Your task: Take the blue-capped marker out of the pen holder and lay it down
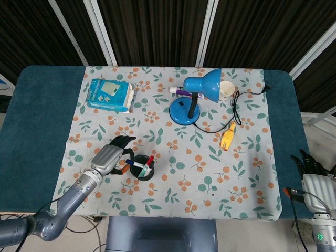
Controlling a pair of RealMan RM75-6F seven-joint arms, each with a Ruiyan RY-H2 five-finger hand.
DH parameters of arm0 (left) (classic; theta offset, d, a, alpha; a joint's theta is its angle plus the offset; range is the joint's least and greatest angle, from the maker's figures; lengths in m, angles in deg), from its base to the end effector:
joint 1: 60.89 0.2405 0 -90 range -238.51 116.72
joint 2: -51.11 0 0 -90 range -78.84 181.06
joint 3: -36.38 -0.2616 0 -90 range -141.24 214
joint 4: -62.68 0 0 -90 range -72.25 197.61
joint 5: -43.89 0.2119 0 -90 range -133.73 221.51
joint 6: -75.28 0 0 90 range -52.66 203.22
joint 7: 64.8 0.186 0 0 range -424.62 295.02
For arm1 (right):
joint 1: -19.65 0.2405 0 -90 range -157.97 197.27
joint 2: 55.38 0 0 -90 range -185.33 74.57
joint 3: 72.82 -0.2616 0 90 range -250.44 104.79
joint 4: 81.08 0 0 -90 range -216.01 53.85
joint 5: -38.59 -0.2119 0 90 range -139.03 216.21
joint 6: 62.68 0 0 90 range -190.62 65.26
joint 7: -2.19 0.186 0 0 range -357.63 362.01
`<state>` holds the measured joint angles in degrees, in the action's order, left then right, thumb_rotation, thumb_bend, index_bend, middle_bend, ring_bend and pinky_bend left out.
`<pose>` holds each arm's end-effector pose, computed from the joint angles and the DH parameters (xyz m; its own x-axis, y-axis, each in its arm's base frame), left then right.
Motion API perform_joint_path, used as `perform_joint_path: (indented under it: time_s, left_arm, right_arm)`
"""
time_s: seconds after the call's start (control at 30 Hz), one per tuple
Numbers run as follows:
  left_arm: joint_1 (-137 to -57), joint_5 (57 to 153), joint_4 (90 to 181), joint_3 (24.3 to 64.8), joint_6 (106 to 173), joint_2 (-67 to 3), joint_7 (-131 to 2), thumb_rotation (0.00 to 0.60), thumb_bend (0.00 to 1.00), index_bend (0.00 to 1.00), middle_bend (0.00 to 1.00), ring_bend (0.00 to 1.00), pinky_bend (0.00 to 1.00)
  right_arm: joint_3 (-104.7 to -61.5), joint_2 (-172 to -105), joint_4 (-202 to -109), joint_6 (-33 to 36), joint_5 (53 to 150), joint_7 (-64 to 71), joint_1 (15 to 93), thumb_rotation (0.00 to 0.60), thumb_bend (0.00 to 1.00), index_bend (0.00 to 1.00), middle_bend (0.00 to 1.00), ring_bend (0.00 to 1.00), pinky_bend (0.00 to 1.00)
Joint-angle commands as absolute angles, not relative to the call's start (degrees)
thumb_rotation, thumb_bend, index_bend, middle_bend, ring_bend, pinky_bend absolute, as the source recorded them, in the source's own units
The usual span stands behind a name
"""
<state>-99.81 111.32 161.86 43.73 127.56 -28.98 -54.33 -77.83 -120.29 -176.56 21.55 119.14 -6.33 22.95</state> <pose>-0.1337 0.3355 -0.0196 0.2972 0.4325 0.8512 0.9133 -0.3888 -0.1213 -0.3236 -0.2211 0.1596 0.4567 -0.0090 0.8896 -0.8846 0.1010 0.4552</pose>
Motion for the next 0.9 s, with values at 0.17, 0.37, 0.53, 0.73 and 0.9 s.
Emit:
perform_joint_path:
  time_s: [0.17,0.37,0.53,0.73,0.9]
  left_arm:
    - [-99.76,111.48,162.48,44.0,128.49,-28.28,-54.87,0.6,0.42,0.52,0.09,0.0,0.0]
    - [-99.57,114.21,166.59,45.02,129.56,-25.14,-57.75,0.6,0.44,0.52,0.09,0.0,0.0]
    - [-97.27,117.81,173.52,45.67,134.13,-18.22,-58.35,0.6,0.44,0.53,0.09,0.0,0.0]
    - [-90.09,127.63,175.07,44.68,145.85,-9.33,-64.45,0.6,0.44,0.53,0.09,0.0,0.0]
    - [-86.87,128.83,170.89,44.14,150.02,-7.11,-67.85,0.6,0.44,0.53,0.09,0.0,0.0]
  right_arm:
    - [-77.85,-120.25,-176.65,21.51,119.06,-6.17,22.94,0.6,0.19,0.17,0.05,0.09,0.18]
    - [-77.89,-120.24,-176.69,21.49,118.99,-6.18,22.96,0.6,0.19,0.17,0.05,0.09,0.18]
    - [-77.9,-120.2,-176.79,21.52,118.79,-6.18,22.87,0.6,0.19,0.17,0.05,0.09,0.18]
    - [-77.95,-120.13,-177.0,21.29,118.49,-6.3,22.92,0.6,0.19,0.17,0.05,0.09,0.18]
    - [-77.95,-120.11,-177.39,21.04,118.01,-6.54,22.9,0.6,0.19,0.17,0.05,0.09,0.18]
